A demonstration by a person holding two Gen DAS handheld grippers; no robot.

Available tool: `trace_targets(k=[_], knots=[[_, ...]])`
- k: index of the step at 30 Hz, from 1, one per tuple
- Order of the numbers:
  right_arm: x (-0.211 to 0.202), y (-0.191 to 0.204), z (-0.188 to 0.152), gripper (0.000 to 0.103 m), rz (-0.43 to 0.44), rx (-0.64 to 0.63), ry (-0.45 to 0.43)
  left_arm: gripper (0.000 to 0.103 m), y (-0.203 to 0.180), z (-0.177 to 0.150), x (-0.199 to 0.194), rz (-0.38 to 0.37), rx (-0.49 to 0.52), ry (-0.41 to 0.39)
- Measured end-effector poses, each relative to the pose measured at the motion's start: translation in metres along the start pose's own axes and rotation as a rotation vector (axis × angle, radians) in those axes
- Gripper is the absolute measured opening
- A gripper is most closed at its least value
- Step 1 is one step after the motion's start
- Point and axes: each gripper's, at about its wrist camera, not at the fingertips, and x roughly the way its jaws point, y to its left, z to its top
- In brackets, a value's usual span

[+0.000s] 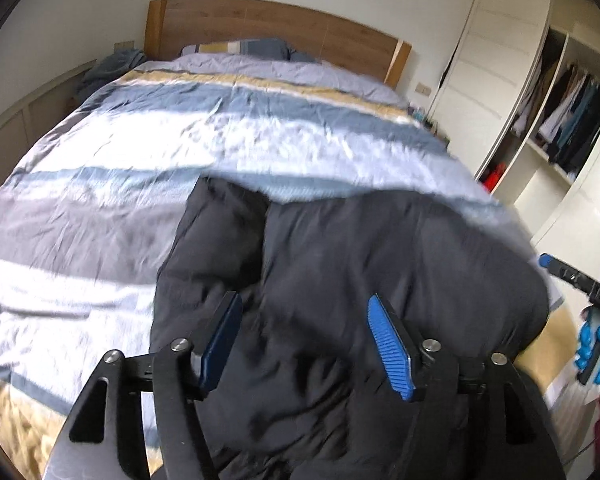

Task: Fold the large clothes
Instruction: 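Lay the hem down onto the hood and open both tools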

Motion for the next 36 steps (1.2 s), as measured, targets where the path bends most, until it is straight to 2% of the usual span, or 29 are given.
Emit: trace_targets(k=[2,6,9,13,17,21,25,27,31,36], knots=[[0.014,0.011,0.025,0.054,-0.007,-0.033,-0.009,0.067,-0.009,0.021,0.009,-0.009,0.001,-0.008],[0.050,0.024,0.060,0.058,0.002,-0.059,-0.011,0.067,-0.024,0.051,0.040,-0.013,0.009,0.007],[0.089,0.029,0.076,0.059,-0.018,-0.080,0.037,0.067,-0.031,0.069,0.068,-0.012,-0.013,0.028],[0.138,0.035,0.079,0.060,-0.017,-0.119,0.118,0.067,-0.038,0.082,0.102,-0.006,-0.004,0.060],[0.170,0.030,0.060,0.060,-0.035,-0.152,0.189,0.067,-0.040,0.068,0.132,0.015,0.035,0.118],[0.190,0.014,0.021,0.060,-0.048,-0.180,0.255,0.069,-0.029,0.039,0.153,0.029,0.050,0.156],[0.198,0.001,-0.004,0.061,-0.029,-0.152,0.246,0.074,-0.024,0.018,0.167,0.038,0.072,0.157],[0.202,0.003,-0.009,0.061,-0.050,-0.163,0.250,0.075,-0.028,0.012,0.173,0.060,0.092,0.159],[0.197,0.016,-0.010,0.061,-0.100,-0.198,0.286,0.075,-0.035,0.010,0.168,0.095,0.118,0.177],[0.165,0.032,-0.014,0.060,-0.081,-0.223,0.288,0.075,-0.043,-0.001,0.136,0.085,0.148,0.170]])
